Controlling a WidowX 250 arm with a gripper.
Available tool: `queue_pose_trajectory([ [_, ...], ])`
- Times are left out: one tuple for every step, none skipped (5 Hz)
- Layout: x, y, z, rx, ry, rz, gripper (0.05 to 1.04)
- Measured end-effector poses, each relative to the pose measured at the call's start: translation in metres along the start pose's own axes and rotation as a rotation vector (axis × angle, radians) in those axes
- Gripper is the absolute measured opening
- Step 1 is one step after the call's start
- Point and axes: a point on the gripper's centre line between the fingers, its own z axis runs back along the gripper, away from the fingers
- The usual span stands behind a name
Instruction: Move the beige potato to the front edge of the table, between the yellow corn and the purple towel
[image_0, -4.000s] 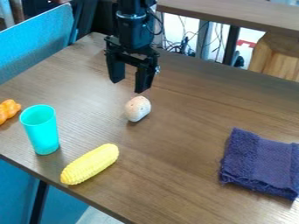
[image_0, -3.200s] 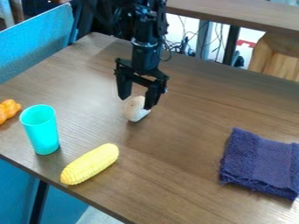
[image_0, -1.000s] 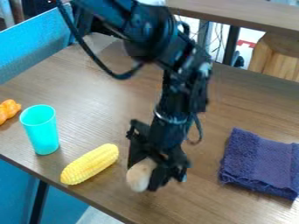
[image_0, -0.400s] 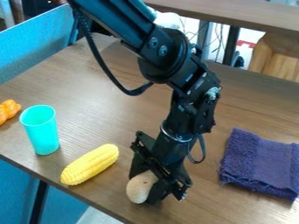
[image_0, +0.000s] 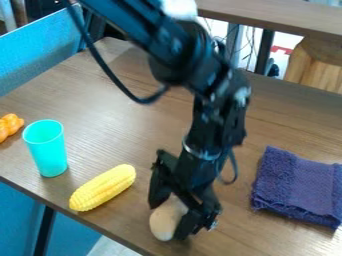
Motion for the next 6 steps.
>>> queue_pose_trajectory([
  [-0.007,0.006,0.039,-0.071,-0.050,0.021,0.996],
  [0.002,0.000,0.071,-0.130,-0.070,0.013,0.996],
  [0.030,-0.013,0.084,-0.160,-0.077,0.003,0.996],
  [0.070,-0.049,0.077,-0.187,-0.061,-0.008,0.996],
  [0.095,-0.068,0.077,-0.197,-0.108,0.030,0.997],
  [0.103,-0.069,0.079,-0.202,-0.137,0.059,0.996],
])
